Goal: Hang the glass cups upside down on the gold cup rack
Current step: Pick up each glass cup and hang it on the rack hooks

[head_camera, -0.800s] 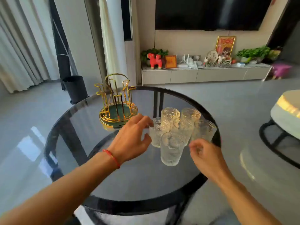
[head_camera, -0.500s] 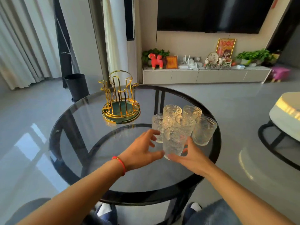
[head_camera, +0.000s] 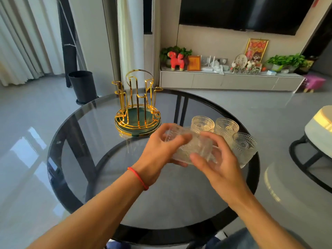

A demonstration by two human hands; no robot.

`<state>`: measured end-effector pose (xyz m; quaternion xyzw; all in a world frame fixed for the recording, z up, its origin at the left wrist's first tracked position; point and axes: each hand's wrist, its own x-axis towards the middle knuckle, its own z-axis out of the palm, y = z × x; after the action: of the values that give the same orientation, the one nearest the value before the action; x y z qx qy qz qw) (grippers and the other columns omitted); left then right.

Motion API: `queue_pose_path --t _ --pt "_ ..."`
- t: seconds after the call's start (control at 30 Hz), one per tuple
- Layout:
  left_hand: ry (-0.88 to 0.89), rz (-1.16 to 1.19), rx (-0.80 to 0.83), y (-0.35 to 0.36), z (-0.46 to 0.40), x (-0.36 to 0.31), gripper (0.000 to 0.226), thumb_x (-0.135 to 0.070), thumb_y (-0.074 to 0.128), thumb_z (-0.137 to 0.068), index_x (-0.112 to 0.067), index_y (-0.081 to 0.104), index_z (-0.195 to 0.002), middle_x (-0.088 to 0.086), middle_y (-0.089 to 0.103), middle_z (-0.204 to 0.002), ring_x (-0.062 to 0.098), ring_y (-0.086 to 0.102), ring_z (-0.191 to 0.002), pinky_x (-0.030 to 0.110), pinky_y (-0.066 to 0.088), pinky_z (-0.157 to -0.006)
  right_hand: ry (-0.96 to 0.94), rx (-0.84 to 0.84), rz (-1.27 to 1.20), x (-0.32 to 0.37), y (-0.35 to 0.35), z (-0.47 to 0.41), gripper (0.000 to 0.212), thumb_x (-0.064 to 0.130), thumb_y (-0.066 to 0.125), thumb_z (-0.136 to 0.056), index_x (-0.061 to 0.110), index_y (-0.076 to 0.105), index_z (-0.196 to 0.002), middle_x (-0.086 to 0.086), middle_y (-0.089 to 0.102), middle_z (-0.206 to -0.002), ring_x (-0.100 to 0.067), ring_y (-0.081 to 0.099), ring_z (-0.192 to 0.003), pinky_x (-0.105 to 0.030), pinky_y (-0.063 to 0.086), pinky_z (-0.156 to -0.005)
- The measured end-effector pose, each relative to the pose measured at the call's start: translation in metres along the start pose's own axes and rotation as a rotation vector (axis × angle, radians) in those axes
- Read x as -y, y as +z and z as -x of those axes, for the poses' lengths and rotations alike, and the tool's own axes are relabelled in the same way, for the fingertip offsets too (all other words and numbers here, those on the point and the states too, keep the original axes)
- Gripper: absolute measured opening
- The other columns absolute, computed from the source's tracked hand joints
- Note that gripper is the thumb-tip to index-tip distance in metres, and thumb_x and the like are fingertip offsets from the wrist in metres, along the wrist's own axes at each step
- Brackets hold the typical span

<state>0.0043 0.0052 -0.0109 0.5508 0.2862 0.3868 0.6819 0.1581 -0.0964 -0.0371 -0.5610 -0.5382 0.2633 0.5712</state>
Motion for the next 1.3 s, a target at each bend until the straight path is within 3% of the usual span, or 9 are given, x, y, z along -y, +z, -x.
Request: queue_pose_path --t 0.13,0.3,0.4,0.47,0.53,0.7,1.03,1.17,1.3 --pt "-0.061 0.175 0.019 -0.026 -0.013 0.002 0.046 -0.029 0.074 -0.089 -0.013 0.055 -0.128 0.016 0.067 -0.125 0.032 0.070 -0.107 0.047 0.062 -0.073 0.083 0.004 -0.072 0.011 0.027 -0.030 0.045 0.047 0.069 -0.090 0.043 0.053 -0.133 0.001 0.070 -0.122 -0.017 0.078 -0.097 -0.037 0.066 -0.075" --pt "-0.027 -0.051 -0.236 -0.068 -0.044 0.018 0.049 -0.066 0.048 -0.092 -0.027 0.054 -0.122 0.010 0.062 -0.121 0.025 0.065 -0.108 0.043 0.061 -0.080 0.012 -0.104 0.193 0.021 0.043 -0.077 0.045 0.061 0.076 -0.077 0.050 0.059 -0.117 0.011 0.070 -0.105 -0.021 0.077 -0.080 -0.041 0.065 -0.070" --pt "0.127 -0.675 -0.560 -0.100 -0.060 0.044 0.037 -0.052 0.050 -0.093 -0.023 0.053 -0.115 0.010 0.053 -0.117 0.031 0.052 -0.111 0.050 0.053 -0.091 -0.002 -0.154 0.248 0.025 0.036 -0.111 0.049 0.062 0.074 -0.075 0.050 0.058 -0.120 0.013 0.069 -0.110 -0.025 0.072 -0.093 -0.049 0.061 -0.079" --pt "0.137 -1.077 -0.668 -0.115 -0.067 0.061 0.047 -0.044 0.062 -0.089 -0.017 0.052 -0.126 0.015 0.043 -0.128 0.034 0.041 -0.119 0.052 0.050 -0.094 0.034 -0.217 0.227 0.027 0.031 -0.134 0.047 0.064 0.072 -0.072 0.053 0.058 -0.115 0.013 0.068 -0.106 -0.027 0.074 -0.086 -0.037 0.062 -0.068" --pt "0.129 -1.214 -0.620 -0.121 -0.072 0.073 0.059 -0.045 0.068 -0.086 -0.018 0.049 -0.134 0.020 0.037 -0.141 0.039 0.035 -0.130 0.055 0.049 -0.096 0.078 -0.330 0.158 0.028 0.026 -0.157 0.045 0.060 0.072 -0.069 0.051 0.057 -0.110 0.008 0.067 -0.101 -0.021 0.074 -0.073 -0.025 0.057 -0.053" --pt "0.115 -1.506 -0.481 -0.125 -0.084 0.090 0.065 -0.060 0.050 -0.090 -0.029 0.039 -0.146 0.025 0.024 -0.156 0.046 0.019 -0.146 0.061 0.029 -0.113 0.117 -0.490 0.022 0.042 0.021 -0.239 0.051 0.048 0.077 -0.071 0.039 0.058 -0.118 0.000 0.066 -0.110 -0.010 0.068 -0.070 -0.045 0.066 -0.071" --pt "0.056 -1.582 -0.424 -0.126 -0.089 0.097 0.065 -0.059 0.033 -0.095 -0.032 0.022 -0.153 0.026 0.016 -0.162 0.045 0.011 -0.150 0.059 0.019 -0.119 0.055 -0.220 0.123 0.067 0.114 -0.373 0.056 0.028 0.083 -0.079 0.024 0.061 -0.131 0.005 0.060 -0.115 -0.019 0.066 -0.106 -0.040 0.065 -0.078" --pt "0.065 -1.559 -0.428 -0.124 -0.088 0.093 0.064 -0.054 0.045 -0.092 -0.028 0.035 -0.150 0.030 0.027 -0.157 0.050 0.021 -0.146 0.064 0.025 -0.116 0.103 0.102 0.367 0.064 0.141 -0.396 0.063 0.026 0.086 -0.076 0.026 0.061 -0.133 -0.002 0.055 -0.138 -0.023 0.064 -0.107 -0.036 0.063 -0.073" --pt "0.085 -1.538 -0.445 -0.123 -0.088 0.096 0.063 -0.048 0.055 -0.087 -0.026 0.041 -0.144 0.032 0.035 -0.153 0.054 0.030 -0.141 0.067 0.032 -0.111 0.198 0.474 0.615 0.059 0.158 -0.409 0.063 0.023 0.092 -0.068 0.030 0.067 -0.126 -0.012 0.061 -0.129 -0.029 0.069 -0.098 -0.048 0.064 -0.084"
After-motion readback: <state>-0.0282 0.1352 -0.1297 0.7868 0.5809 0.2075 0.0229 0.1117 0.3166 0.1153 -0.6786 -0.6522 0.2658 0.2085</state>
